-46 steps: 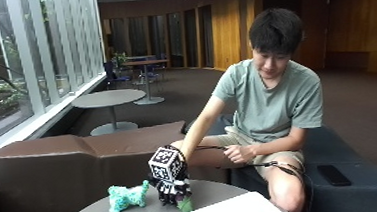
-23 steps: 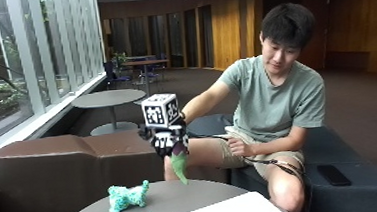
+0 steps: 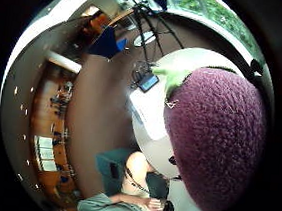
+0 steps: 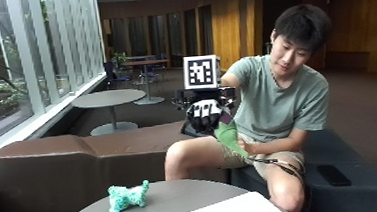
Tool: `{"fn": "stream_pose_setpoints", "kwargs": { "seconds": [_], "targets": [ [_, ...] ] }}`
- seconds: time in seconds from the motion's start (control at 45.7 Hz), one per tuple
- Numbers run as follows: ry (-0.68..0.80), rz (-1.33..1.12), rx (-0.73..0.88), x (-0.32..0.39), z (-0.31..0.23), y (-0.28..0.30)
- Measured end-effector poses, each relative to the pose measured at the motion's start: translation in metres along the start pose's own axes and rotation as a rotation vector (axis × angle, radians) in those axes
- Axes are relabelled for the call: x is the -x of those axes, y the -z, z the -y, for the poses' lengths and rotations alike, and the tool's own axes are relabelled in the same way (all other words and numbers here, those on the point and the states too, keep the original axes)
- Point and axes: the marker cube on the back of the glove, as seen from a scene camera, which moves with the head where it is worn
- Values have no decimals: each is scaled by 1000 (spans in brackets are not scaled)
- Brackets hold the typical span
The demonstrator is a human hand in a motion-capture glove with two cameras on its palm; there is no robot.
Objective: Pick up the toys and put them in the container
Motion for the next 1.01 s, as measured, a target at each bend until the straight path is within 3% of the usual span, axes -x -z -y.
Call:
{"fn": "stream_pose_setpoints", "kwargs": {
  "seconds": [0.328, 0.394, 0.569, 0.744, 1.006],
  "targets": [
    [128, -23, -15, 81, 81, -34],
    [67, -16, 7, 93, 91, -45],
    [0, -76, 98, 111, 100, -79],
    [-32, -76, 312, 112, 99, -104],
    [-42, -106, 260, 79, 73, -71]
  ]
}}
